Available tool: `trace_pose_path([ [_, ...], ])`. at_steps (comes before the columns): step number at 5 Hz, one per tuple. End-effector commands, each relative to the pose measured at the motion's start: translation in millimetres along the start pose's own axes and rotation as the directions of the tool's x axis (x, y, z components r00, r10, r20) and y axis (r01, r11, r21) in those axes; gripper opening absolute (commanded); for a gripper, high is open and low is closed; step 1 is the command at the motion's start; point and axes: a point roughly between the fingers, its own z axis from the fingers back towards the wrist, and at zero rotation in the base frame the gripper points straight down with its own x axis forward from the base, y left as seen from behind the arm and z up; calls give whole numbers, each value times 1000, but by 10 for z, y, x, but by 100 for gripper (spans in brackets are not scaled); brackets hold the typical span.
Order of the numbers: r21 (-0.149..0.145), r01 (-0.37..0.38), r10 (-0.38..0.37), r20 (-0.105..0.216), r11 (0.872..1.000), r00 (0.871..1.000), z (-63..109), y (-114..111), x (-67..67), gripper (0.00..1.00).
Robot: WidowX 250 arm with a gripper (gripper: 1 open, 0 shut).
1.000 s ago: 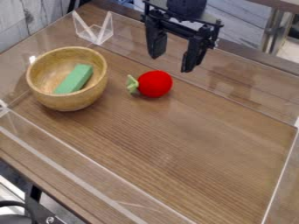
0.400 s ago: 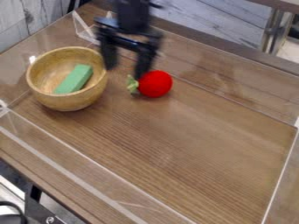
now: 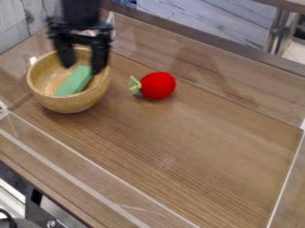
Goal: Remove the green block from the brown bowl and put it on the table
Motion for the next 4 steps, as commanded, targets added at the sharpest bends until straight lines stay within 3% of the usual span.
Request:
trace_pose_path([
  [1, 4, -33, 33, 67, 999, 997, 55, 121, 163, 100],
  [4, 0, -123, 122, 66, 992, 990, -179, 225, 366, 100],
])
